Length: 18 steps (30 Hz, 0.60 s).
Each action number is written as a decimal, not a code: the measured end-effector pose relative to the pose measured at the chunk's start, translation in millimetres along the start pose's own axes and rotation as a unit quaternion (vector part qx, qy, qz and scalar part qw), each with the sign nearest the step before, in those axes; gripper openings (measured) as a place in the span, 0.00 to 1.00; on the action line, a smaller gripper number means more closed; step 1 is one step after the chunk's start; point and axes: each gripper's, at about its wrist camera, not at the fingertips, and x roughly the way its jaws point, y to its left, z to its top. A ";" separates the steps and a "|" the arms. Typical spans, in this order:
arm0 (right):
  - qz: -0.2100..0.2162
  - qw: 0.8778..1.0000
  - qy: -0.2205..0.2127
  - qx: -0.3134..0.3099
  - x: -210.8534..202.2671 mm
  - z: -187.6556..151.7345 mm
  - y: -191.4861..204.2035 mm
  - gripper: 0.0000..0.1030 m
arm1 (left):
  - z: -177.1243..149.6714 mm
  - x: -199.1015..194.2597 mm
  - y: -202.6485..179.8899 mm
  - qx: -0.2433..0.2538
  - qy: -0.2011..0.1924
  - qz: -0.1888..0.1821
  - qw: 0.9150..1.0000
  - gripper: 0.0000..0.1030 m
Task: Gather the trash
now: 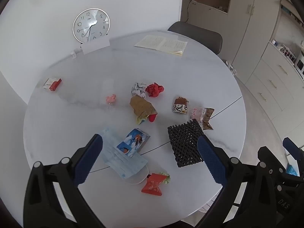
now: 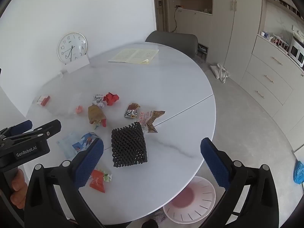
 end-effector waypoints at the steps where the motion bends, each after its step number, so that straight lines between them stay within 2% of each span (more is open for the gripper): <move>1: 0.000 1.000 0.000 0.000 0.2 0.1 0.1 0.98 | 0.0 0.1 0.4 0.000 0.001 0.000 1.000 0.93; 18: 0.000 1.000 0.003 0.002 3.6 -1.2 -2.7 0.98 | -0.4 5.9 -3.7 0.001 0.001 0.004 1.000 0.93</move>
